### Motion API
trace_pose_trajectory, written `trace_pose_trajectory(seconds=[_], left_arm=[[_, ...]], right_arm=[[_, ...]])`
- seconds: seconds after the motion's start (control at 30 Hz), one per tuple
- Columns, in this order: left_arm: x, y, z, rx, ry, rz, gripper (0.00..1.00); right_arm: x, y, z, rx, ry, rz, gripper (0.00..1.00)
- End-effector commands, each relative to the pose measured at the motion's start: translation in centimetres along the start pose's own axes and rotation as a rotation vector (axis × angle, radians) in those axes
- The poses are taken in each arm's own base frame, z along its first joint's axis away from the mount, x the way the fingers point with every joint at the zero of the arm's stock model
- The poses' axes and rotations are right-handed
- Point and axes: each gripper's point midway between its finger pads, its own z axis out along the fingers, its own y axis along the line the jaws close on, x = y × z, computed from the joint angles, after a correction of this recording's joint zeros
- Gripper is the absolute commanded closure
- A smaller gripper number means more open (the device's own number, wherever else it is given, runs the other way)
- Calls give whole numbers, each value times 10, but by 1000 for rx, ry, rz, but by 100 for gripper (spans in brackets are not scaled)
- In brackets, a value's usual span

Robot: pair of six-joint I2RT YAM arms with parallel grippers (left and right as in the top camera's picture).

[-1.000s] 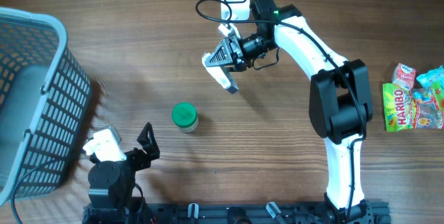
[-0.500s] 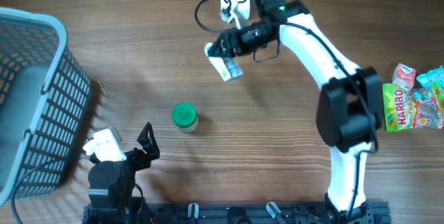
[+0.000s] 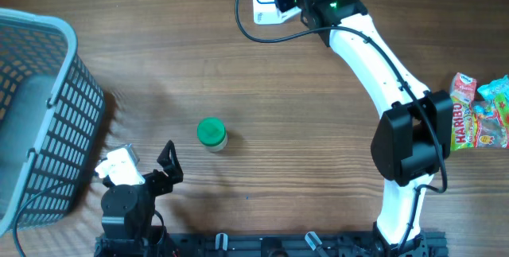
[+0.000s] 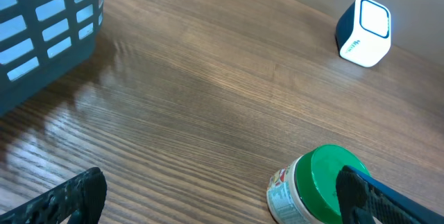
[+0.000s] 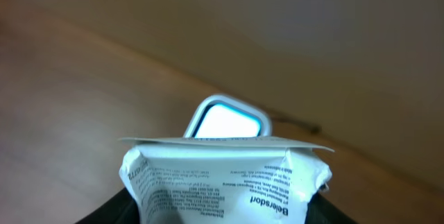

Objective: Scan the item barcode
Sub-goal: 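Lift the white package and hold it at the scanner, then carry the white package to the right and release it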

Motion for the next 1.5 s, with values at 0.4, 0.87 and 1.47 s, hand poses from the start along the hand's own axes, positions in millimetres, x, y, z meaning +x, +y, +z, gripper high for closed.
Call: trace_pose_trajectory(seconds=[0.4,0.87,1.47], left_arm=[[0,-2,0,15,-1,-6,0],[0,-2,0,15,-1,-6,0],[0,-2,0,15,-1,-6,0]], right_arm=[[-18,-13,46,601,-94,-617,48],[21,36,91,756,-73,-1093,48],[-5,37,82,766,-145,-1086,50]])
